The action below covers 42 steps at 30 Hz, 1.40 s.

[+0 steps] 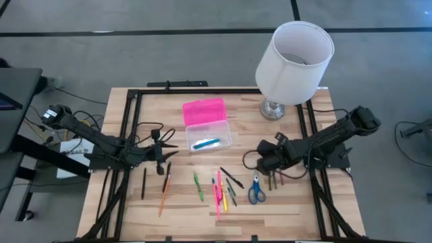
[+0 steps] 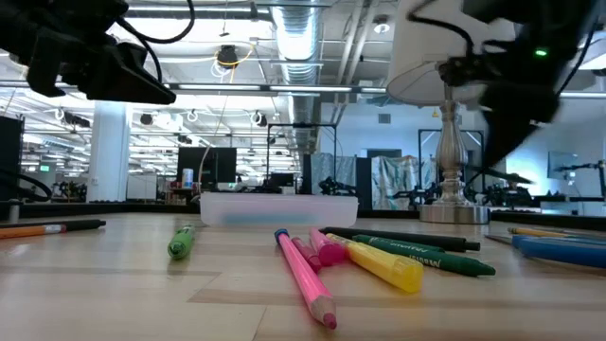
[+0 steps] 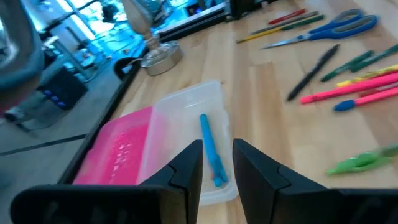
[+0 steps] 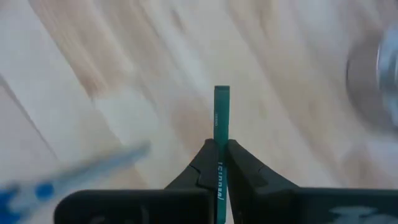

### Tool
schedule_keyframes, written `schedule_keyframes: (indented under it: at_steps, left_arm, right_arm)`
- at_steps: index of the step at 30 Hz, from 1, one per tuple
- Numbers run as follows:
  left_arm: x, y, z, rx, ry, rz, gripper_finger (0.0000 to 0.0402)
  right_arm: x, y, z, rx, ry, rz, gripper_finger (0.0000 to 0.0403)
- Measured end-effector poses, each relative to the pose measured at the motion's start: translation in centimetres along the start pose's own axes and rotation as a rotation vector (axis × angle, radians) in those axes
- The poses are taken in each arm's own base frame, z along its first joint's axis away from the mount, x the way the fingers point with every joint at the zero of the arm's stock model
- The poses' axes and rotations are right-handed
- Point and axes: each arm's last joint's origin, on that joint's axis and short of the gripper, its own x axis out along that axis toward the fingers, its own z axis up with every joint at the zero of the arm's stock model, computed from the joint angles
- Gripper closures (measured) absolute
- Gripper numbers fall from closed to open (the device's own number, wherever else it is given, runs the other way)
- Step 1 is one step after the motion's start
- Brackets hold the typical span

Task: Pick & place school supplies into a supply box
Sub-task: Put the green crayon into the pink supply box

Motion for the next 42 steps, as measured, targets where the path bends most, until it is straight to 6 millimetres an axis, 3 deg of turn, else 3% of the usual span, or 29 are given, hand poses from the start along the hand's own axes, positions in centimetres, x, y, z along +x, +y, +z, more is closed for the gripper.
schedule_keyframes:
  at_steps: [12, 16, 22, 28, 42]
  left_arm:
    - [-0.1, 0.6, -0.6, 0.004, 0.067, 0.225, 0.0317]
    - [-0.1, 0.6, -0.6, 0.005, 0.071, 0.223, 0.0317]
    - [-0.1, 0.6, -0.7, 0.007, 0.076, 0.222, 0.0317]
    - [-0.1, 0.6, -0.8, 0.011, 0.084, 0.221, 0.0317]
    - [-0.1, 0.6, -0.9, 0.019, 0.092, 0.22, 0.0317]
  right_arm:
    - [1.3, -1.3, 8.1, -0.161, -0.464, 0.172, 0.0402]
    - [3.4, -1.3, 10.1, -0.21, -0.545, 0.219, 0.0402]
    - [7.2, -1.1, 12.7, -0.225, -0.497, 0.163, 0.0402]
    - [9.8, -1.0, 14.5, -0.222, -0.448, 0.156, 0.0399]
    - [10.4, -2.6, 15.6, -0.15, -0.43, 0.154, 0.0354]
